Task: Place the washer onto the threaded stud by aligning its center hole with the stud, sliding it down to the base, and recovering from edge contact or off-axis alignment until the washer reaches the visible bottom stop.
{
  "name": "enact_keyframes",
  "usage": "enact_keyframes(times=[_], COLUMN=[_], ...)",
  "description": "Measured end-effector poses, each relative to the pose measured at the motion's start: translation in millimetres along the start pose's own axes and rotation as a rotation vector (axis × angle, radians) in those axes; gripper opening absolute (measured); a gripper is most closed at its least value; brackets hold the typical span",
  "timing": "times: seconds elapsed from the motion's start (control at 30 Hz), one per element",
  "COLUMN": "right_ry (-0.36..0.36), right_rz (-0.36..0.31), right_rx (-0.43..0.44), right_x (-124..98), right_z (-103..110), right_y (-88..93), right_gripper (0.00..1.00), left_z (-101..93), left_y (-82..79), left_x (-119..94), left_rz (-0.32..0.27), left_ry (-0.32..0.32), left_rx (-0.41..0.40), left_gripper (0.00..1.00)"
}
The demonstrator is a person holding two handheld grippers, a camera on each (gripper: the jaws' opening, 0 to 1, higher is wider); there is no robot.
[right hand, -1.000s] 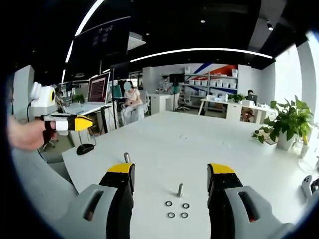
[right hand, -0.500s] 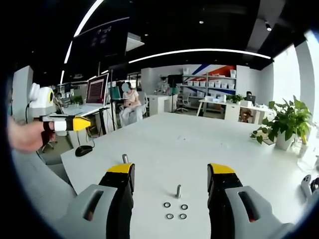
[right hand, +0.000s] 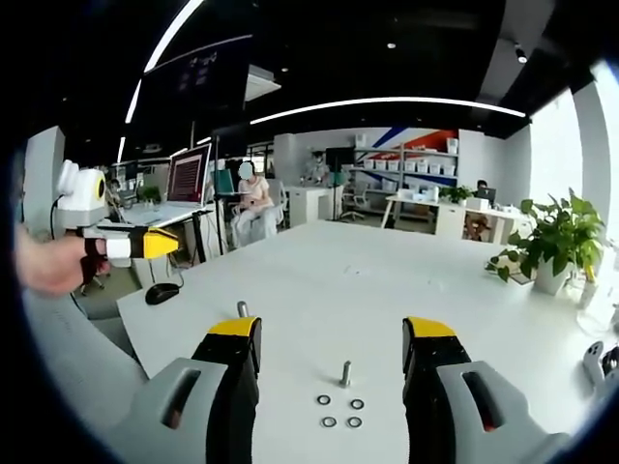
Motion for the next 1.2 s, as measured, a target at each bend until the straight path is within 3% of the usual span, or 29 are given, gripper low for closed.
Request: enact_keyframes(times=[0.63,1.2], right_ry=[0.003,-0.003], right_rz=[0.003,0.006], right_rx=[0.013,0.021], right_x=[-0.2,0.4], right_z=[-1.6,-1.3], right_y=[0.9,1.8], right_gripper=[0.61,0.61], left_z=[5.5,6.1], left_y=[19.4,54.0], left_x=[17.0,41.5], left_rz=[0.114,0.281], left_ry=[0.003,0.026], left_rx=[0.026,0.092], left_gripper=[0.16,0.16])
Point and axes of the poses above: the point that each gripper's makers call its tool centre point, and the gripper's own axes: x roughly forward along the fingers, z roughly to its left, y roughly out of its underside, the point moved 4 cm from there along -x, roughly backward along the fingers, and after that the axes turned 14 degrees about -x, right-handed, at the moved point
